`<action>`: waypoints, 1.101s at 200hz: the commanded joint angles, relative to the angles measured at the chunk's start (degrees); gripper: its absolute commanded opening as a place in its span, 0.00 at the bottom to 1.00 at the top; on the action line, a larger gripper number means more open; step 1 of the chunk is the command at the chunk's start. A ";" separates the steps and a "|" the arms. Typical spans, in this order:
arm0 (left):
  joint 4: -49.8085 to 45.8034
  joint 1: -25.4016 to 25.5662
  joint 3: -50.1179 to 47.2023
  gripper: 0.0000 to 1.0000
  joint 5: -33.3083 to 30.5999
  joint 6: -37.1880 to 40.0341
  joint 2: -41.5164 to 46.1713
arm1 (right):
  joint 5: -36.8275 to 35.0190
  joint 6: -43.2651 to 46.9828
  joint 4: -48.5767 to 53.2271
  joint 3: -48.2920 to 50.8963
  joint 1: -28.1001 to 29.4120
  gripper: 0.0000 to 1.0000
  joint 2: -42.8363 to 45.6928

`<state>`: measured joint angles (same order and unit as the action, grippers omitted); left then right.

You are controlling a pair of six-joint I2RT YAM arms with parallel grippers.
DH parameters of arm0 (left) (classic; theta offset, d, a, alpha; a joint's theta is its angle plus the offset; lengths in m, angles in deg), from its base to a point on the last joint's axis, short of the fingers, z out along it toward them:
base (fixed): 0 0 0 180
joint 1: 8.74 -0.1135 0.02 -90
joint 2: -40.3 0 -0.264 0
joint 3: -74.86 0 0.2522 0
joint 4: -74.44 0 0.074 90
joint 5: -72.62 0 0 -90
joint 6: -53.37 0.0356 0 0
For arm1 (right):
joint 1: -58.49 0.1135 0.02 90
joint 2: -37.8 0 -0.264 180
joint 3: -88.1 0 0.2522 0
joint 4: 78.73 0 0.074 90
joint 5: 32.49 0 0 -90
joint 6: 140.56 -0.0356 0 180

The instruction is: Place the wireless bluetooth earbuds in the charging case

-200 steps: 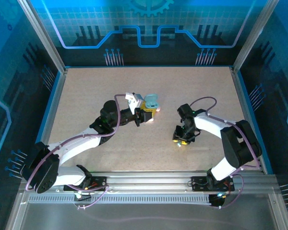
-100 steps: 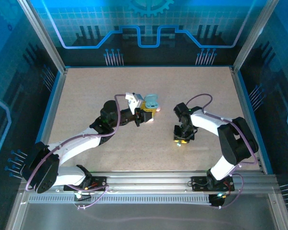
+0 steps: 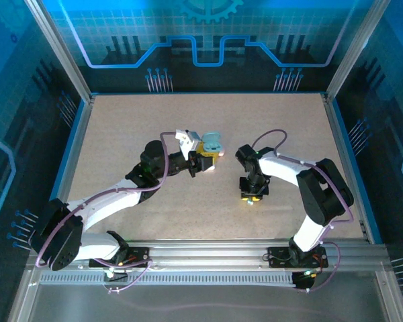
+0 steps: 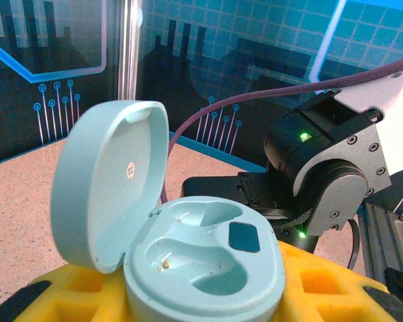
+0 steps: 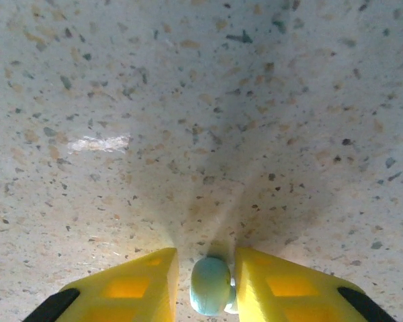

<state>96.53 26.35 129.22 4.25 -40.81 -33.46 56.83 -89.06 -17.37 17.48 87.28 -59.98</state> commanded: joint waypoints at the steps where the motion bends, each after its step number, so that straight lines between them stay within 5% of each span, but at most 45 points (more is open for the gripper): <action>1: 0.27 0.03 -0.44 0.28 -0.36 0.21 0.60 | -1.92 0.67 2.49 -1.63 0.91 0.26 -0.92; 179: -0.20 0.03 -0.91 0.29 -0.75 0.25 1.16 | -2.56 3.35 3.98 -2.74 2.00 0.22 -2.23; 220: 0.02 -0.97 -1.68 0.29 -0.76 0.20 2.02 | 4.26 5.15 1.87 -3.33 1.17 0.21 2.71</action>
<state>95.59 26.35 128.85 3.92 -40.81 -33.46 56.50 -85.54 -15.36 15.71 88.49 -61.42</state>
